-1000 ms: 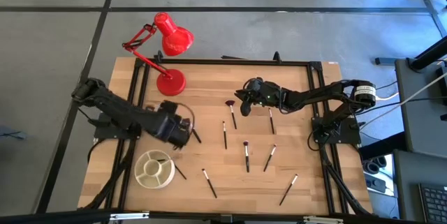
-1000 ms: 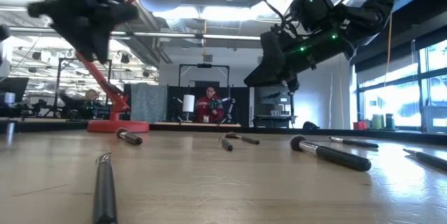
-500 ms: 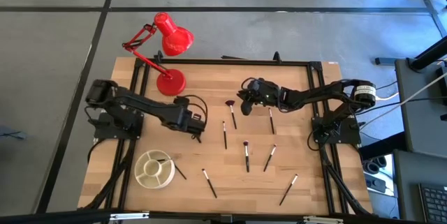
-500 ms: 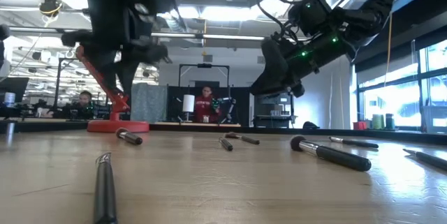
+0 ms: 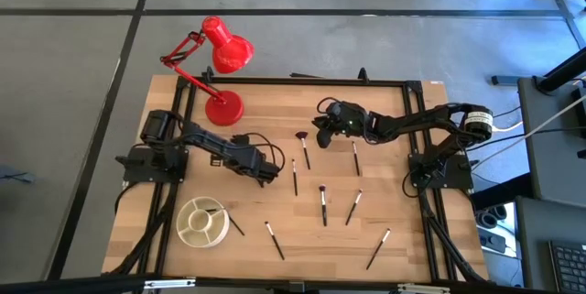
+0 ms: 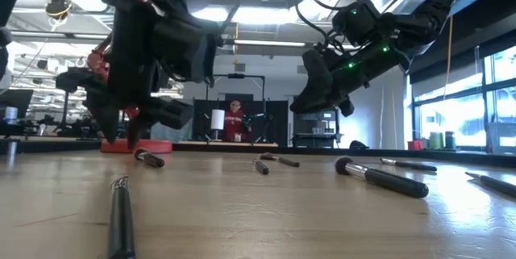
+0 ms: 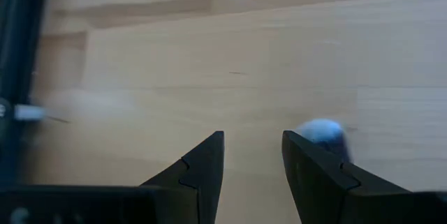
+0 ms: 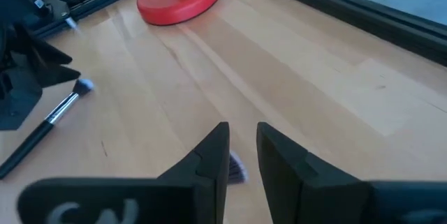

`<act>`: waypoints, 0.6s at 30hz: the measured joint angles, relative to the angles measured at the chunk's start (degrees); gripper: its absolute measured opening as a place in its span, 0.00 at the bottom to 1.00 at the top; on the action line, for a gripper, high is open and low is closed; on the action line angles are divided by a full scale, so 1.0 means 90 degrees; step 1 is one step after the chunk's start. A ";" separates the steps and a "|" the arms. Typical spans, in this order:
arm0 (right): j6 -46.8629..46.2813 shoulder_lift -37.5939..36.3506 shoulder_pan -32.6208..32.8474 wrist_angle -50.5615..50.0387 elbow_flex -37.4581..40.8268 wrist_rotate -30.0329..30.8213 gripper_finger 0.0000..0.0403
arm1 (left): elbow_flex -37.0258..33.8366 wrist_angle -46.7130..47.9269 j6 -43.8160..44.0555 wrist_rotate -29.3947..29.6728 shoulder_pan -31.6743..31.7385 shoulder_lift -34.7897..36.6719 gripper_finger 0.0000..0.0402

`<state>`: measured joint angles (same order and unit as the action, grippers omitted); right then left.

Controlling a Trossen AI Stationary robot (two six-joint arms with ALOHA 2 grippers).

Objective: Put items in baskets/containers
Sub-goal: Put the black powder brush into the white organizer bin

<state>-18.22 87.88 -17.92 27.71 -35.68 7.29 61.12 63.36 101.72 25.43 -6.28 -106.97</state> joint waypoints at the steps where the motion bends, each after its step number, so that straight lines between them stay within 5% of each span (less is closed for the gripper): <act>1: 0.0003 0.0000 -0.0011 0.0006 0.0000 0.0002 0.18 | 0.0000 -0.0098 -0.0008 0.0015 0.0013 -0.0017 0.35; 18: 0.0028 0.0000 -0.0162 -0.0228 0.0000 -0.0384 0.18 | -0.0002 -0.0752 -0.0726 0.0090 0.0508 0.0096 0.35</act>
<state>-17.97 87.88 -19.38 25.66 -35.68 3.84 61.10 56.59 95.18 26.24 -1.72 -106.10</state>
